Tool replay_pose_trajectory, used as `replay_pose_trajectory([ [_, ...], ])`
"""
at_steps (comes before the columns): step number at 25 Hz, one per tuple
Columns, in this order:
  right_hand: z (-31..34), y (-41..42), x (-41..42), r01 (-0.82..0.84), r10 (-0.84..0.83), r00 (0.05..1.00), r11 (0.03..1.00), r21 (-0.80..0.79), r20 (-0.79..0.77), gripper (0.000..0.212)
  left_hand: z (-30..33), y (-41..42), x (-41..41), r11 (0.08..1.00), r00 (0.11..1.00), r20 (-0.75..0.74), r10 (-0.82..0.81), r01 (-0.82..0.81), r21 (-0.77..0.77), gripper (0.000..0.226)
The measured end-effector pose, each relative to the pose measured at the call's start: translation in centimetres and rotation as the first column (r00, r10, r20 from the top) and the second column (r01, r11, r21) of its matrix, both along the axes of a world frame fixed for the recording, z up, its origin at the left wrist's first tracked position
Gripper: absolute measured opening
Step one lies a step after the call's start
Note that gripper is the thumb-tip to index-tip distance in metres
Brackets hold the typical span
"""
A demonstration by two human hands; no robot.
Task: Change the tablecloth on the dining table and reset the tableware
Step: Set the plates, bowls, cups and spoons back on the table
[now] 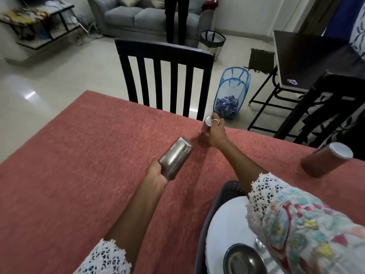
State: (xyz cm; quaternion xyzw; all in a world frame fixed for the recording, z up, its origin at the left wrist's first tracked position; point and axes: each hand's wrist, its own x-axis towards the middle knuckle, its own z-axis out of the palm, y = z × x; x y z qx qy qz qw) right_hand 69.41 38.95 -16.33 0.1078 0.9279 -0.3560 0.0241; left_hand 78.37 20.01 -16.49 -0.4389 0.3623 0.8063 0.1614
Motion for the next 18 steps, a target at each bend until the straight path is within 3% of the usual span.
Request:
replay_pose_trajectory([
  [3,3.0,-2.5,5.3,-0.058,0.019,0.987,0.969,-0.241,-0.159,0.073,0.7,-0.8,2.0,0.999,0.998,-0.05,-0.027,0.029,0.039,0.046],
  [5,5.5,-5.1,11.3,-0.211,0.158,0.976,0.863,-0.459,-0.151,0.071,1.7,-1.6,4.0,0.996,0.994,-0.077,-0.084,0.086,0.02,0.048],
  [8,7.6,-9.1,21.3,-0.298,0.269,0.953,0.769,-0.565,-0.137,0.064,3.1,-3.8,9.6,0.973,0.968,-0.122,-0.221,0.227,0.037,0.039],
  [11,7.4,-13.1,30.6,-0.187,0.15,0.982,0.873,-0.45,-0.116,0.06,2.0,-7.4,17.4,0.896,0.897,-0.033,-0.44,0.436,-0.087,0.026],
  [13,7.3,-15.5,36.3,-0.163,0.172,0.985,0.923,-0.349,-0.007,0.056,1.2,-9.5,22.4,0.806,0.827,0.032,-0.561,0.555,-0.209,0.023],
  [16,6.2,-19.4,44.4,-0.227,0.261,0.962,0.93,-0.288,0.082,0.06,0.4,-12.6,28.5,0.717,0.787,0.046,-0.615,0.582,-0.383,0.026],
  [18,4.8,-21.9,47.8,-0.291,0.316,0.946,0.925,-0.243,0.07,0.066,0.7,-14.0,31.1,0.723,0.796,0.013,-0.606,0.557,-0.409,0.026],
])
